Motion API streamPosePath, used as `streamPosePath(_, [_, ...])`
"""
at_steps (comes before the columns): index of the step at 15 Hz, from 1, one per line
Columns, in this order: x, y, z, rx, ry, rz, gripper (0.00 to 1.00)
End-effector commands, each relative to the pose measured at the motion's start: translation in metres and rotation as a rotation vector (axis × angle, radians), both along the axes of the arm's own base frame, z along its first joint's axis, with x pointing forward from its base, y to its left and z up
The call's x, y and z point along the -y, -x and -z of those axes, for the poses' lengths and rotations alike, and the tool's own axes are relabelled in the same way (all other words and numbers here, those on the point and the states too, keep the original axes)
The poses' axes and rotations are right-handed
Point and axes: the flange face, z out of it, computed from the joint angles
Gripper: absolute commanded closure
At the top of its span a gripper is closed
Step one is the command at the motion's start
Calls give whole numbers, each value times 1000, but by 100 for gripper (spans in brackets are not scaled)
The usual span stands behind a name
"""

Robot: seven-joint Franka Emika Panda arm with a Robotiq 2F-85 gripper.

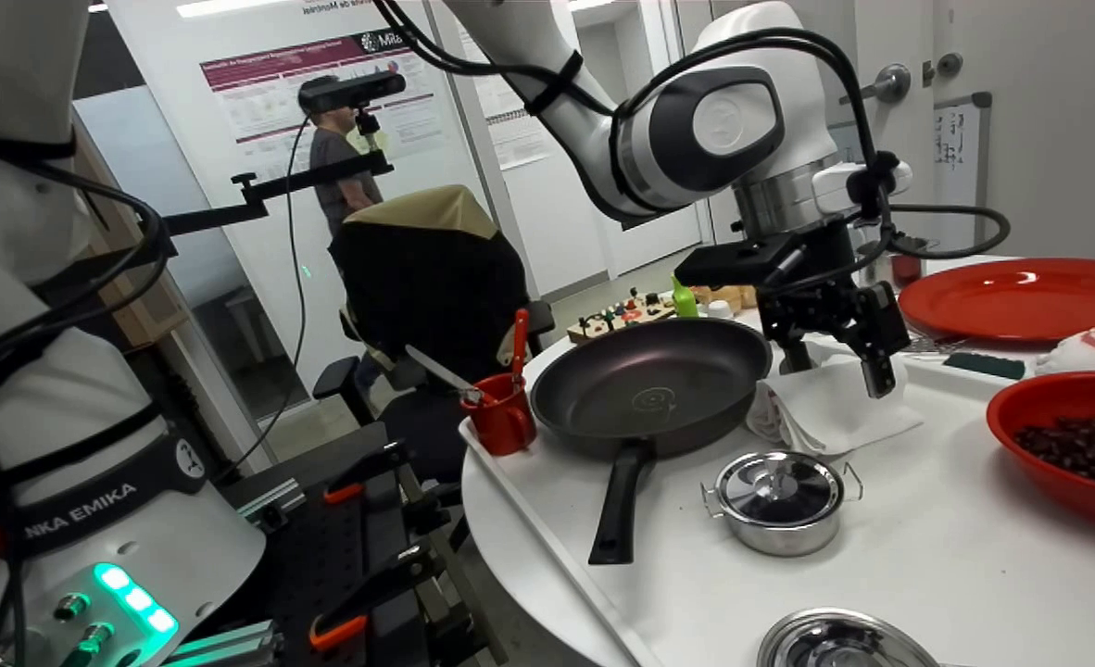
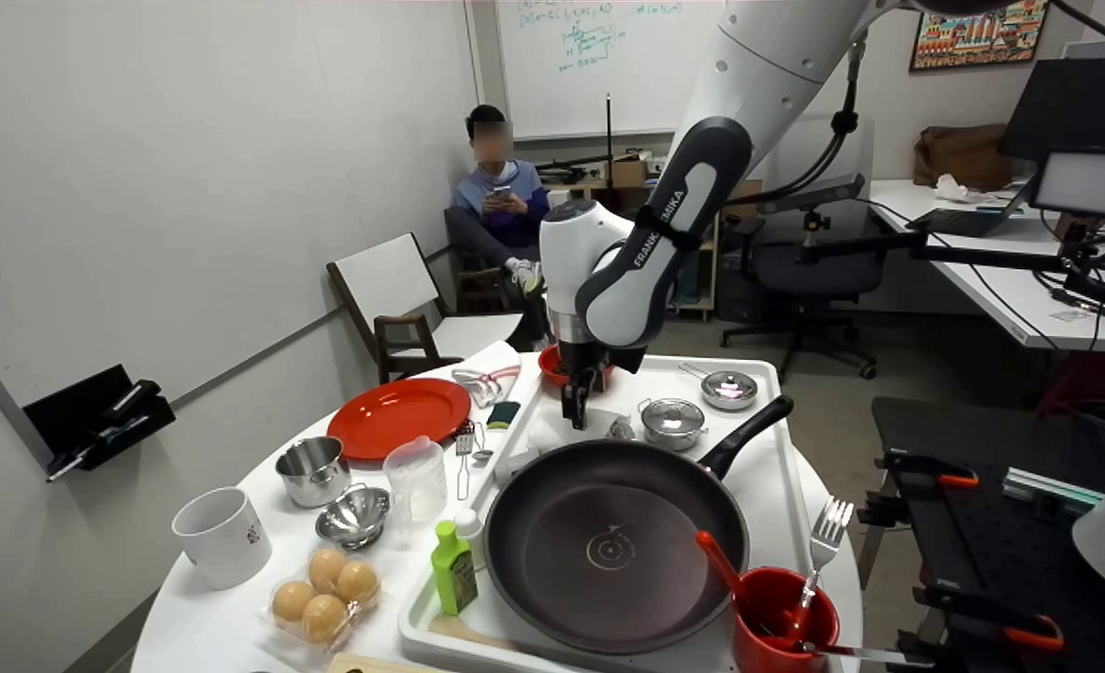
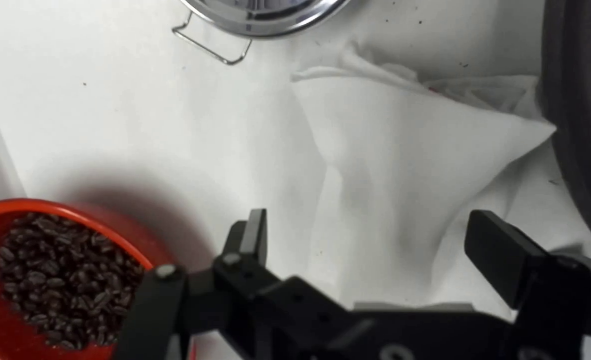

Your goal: Use the white cloth to wipe the pan

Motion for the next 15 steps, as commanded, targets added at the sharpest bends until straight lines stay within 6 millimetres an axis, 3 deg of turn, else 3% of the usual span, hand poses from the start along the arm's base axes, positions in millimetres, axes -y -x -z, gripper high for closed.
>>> streamPosePath(1, [4, -16, 26, 3, 30, 42, 1])
streamPosePath(3, [4, -19, 38, -6, 39, 54, 15])
streamPosePath(4, [2, -21, 43, -9, 41, 56, 33])
streamPosePath(12, [-9, -31, 52, -12, 55, 53, 93])
streamPosePath(14, [-8, -31, 47, -9, 47, 57, 97])
streamPosePath(15, [-8, -31, 43, -6, 40, 56, 93])
